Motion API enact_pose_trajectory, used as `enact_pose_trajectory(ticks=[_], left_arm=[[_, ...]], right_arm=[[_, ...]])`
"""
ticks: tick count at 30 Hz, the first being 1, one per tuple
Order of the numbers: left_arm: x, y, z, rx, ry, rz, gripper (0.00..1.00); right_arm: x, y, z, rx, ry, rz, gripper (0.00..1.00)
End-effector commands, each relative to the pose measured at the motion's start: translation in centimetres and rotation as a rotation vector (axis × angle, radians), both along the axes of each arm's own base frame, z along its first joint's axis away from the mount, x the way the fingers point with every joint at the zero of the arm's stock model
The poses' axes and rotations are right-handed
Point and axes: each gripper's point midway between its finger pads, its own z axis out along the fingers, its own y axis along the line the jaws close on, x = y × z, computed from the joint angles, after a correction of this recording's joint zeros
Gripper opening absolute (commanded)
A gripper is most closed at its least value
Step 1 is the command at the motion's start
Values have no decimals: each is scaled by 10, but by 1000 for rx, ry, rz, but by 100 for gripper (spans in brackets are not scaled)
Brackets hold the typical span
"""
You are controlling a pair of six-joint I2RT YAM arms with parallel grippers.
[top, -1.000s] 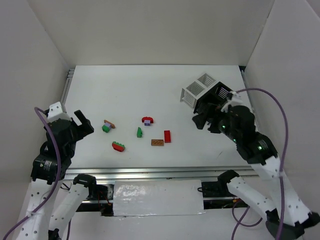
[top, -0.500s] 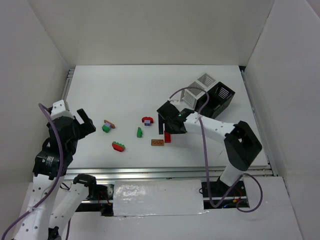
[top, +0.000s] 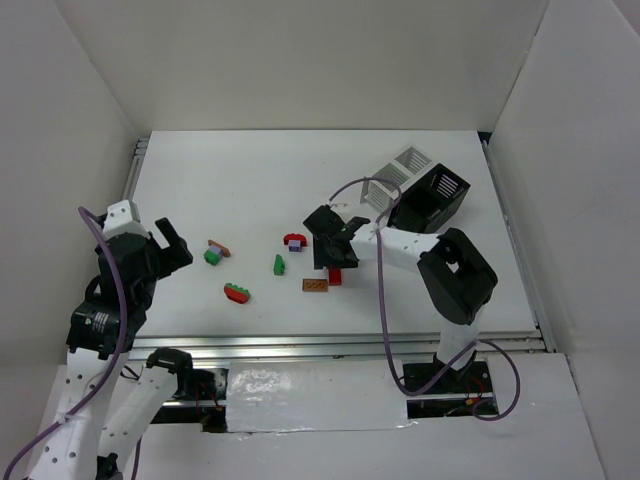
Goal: Sort the legos into containers by color
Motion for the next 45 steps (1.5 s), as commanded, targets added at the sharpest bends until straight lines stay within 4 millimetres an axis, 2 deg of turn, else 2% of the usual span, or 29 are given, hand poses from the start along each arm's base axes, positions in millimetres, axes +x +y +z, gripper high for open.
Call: enact_pose_trajectory(ticks=[1, 4, 7, 8, 9, 10, 11, 13, 16, 17, 19, 20, 22, 23, 24, 26, 27, 30, 37, 42, 44, 45], left_arm=[[5, -2, 9, -5, -46, -12, 100], [5, -3, 9, -4, -47, -19, 100], [5, -4, 9, -5, -51, -24, 100], [5, -4, 9, -6, -51, -25, 100], [5, -3, 8, -4, -48, -24, 100], [5, -4, 9, -5, -50, -27, 99], [5, -4, 9, -6, -49, -29, 100], [5, -5, 10, -6, -53, -31, 100], [5, -5, 10, -6, -52, -34, 100], [5, -6, 10, -7, -54, -37, 100], [5, -6, 10, -7, -52, -40, 99], [6, -6, 9, -8, -49, -40, 99], [5, -6, 9, -7, -52, -37, 99], [5, -6, 9, -8, -54, -38, 100], [4, -6, 11, -8, -60, -38, 100], [5, -6, 11, -9, -61, -40, 99], [5, -7, 9, -8, -56, -45, 100], [7, -8, 8, -7, -49, -53, 99], [8, -11, 8, -10, -47, -69, 100], [9, -12, 7, -8, -44, -78, 100], [10, -13, 7, -9, -40, -82, 99], [10, -14, 6, -10, -40, -85, 100]], right_arm=[[7, 6, -3, 7, -17, -14, 66], [5, 3, -11, 6, 0, -16, 53], [8, 1, -10, 15, 0, -17, 47], [10, 1, -8, 22, -1, -18, 38], [12, 0, -5, 25, -8, -24, 18], [16, -5, -3, 28, -15, -36, 7], [21, -8, 7, 43, -38, -45, 0], [30, -14, 23, 47, -76, -53, 0], [45, -33, 73, 39, -184, -77, 0], [51, -51, 95, 36, -228, -116, 0], [62, -70, 120, 39, -271, -150, 0], [69, -94, 132, 38, -290, -203, 0], [77, -120, 146, 32, -315, -255, 0], [81, -134, 150, 21, -321, -286, 0], [88, -158, 153, -4, -332, -343, 0], [95, -183, 158, -26, -342, -407, 0], [101, -203, 165, -32, -355, -452, 0], [113, -228, 167, -40, -349, -519, 0], [130, -249, 164, -51, -334, -568, 3], [130, -248, 155, -50, -322, -559, 19], [132, -248, 154, -52, -320, -555, 31], [134, -248, 156, -50, -324, -555, 33]])
